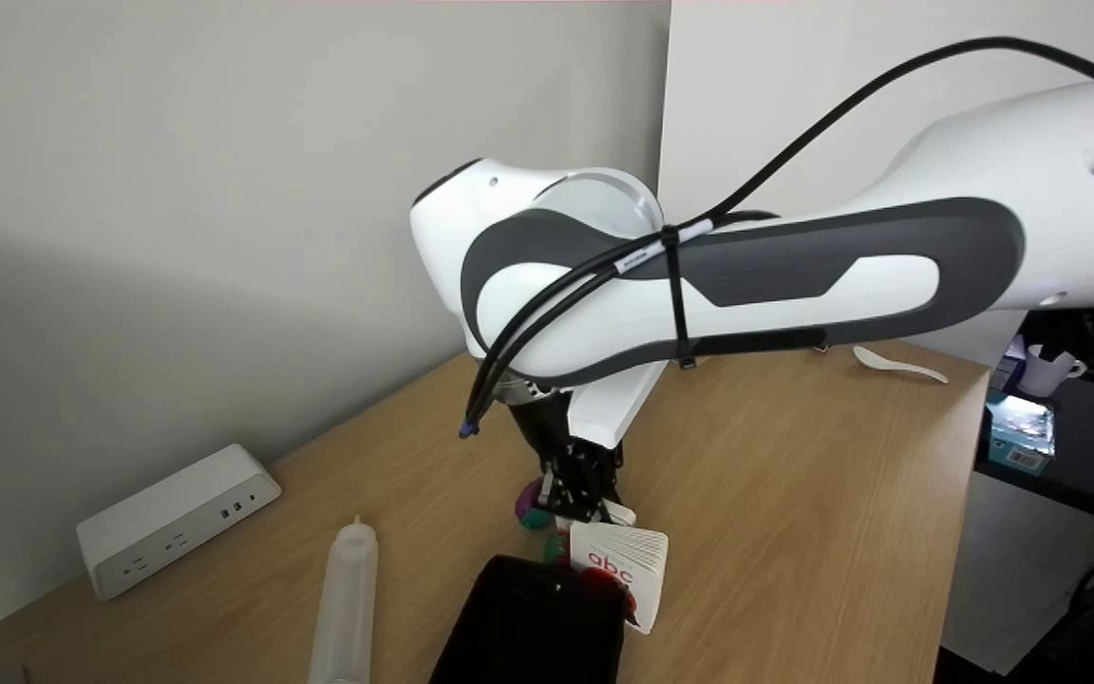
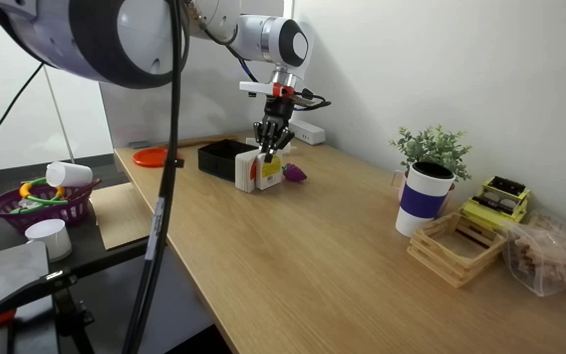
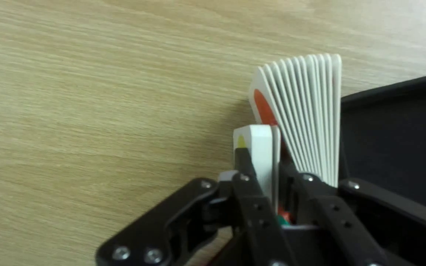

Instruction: Take the books out of the bookcase and put them upright on the table

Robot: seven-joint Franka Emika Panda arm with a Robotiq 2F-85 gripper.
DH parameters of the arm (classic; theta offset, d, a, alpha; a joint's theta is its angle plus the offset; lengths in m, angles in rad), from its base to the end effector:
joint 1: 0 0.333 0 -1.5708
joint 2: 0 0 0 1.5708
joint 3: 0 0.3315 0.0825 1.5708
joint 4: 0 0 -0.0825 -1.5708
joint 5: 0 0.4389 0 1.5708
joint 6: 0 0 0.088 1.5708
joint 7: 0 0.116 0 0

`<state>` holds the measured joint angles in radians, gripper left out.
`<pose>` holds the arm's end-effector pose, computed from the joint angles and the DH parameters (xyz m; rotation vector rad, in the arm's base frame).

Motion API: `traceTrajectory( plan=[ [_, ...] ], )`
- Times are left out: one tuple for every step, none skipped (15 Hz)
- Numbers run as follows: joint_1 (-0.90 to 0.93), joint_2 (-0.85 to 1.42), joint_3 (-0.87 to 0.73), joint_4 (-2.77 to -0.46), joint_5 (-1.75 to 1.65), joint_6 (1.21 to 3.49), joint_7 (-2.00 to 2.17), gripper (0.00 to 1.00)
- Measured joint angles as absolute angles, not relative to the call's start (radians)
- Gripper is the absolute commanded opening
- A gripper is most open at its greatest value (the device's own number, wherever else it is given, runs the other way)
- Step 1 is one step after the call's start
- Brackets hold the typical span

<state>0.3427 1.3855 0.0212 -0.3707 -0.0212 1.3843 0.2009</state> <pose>0.7781 0.2816 0.1732 2.9839 0.2236 -0.5415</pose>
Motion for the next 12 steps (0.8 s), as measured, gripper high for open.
traceTrajectory(
  plan=[
    [0.343, 1.385, 0.022, -0.371, -0.021, 1.382, 0.196, 0.60],
    [0.343, 1.385, 0.023, -0.371, -0.021, 1.380, 0.193, 0.66],
    [0.343, 1.385, 0.024, -0.371, -0.021, 1.377, 0.189, 0.74],
    [0.344, 1.385, 0.025, -0.371, -0.021, 1.375, 0.188, 0.81],
    [0.346, 1.385, 0.025, -0.371, -0.021, 1.372, 0.188, 0.88],
    [0.349, 1.385, 0.025, -0.371, -0.021, 1.369, 0.188, 0.94],
    [0.353, 1.385, 0.025, -0.370, -0.021, 1.366, 0.188, 0.99],
    [0.359, 1.384, 0.025, -0.370, -0.021, 1.363, 0.189, 1.00],
    [0.366, 1.380, 0.025, -0.369, -0.021, 1.363, 0.191, 1.00],
    [0.375, 1.375, 0.025, -0.368, -0.021, 1.362, 0.195, 1.00],
    [0.384, 1.367, 0.027, -0.367, -0.021, 1.362, 0.203, 1.00],
    [0.395, 1.361, 0.029, -0.363, -0.020, 1.362, 0.215, 1.00]
  ],
)
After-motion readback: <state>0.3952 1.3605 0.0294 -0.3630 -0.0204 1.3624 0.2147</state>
